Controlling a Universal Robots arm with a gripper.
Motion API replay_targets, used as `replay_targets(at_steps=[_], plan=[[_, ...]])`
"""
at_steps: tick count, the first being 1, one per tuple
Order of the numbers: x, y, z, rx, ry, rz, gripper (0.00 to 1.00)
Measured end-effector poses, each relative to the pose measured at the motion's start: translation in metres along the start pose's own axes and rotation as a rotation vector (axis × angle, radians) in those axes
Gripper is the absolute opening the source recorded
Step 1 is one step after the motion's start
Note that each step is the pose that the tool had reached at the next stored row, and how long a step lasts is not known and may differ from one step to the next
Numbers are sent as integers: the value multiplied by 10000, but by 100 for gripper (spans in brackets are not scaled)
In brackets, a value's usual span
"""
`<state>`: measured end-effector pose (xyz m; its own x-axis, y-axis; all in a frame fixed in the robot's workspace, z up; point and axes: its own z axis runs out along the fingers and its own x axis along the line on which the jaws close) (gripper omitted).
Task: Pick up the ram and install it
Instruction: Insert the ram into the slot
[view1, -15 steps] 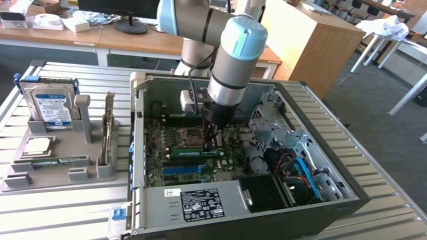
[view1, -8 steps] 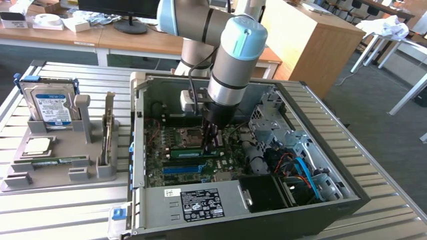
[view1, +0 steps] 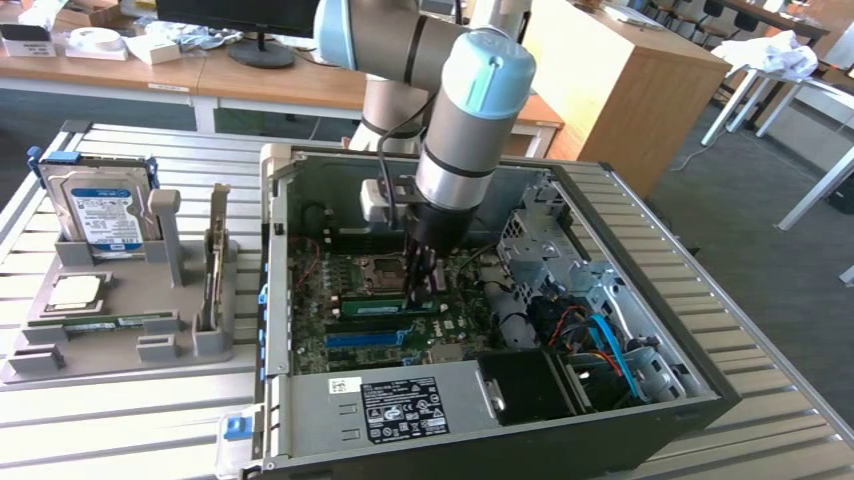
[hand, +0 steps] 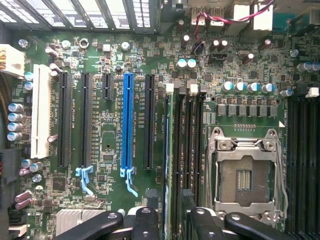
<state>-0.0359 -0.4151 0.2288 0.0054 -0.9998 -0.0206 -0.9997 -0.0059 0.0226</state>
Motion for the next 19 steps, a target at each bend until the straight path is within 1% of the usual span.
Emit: replay_targets(at_steps=[3,9,19], plan=[[-2,2,-84,0,0,0,31],[-6,7,-290,0,0,0,31],[-15,16,-699,-1,0,0,31]])
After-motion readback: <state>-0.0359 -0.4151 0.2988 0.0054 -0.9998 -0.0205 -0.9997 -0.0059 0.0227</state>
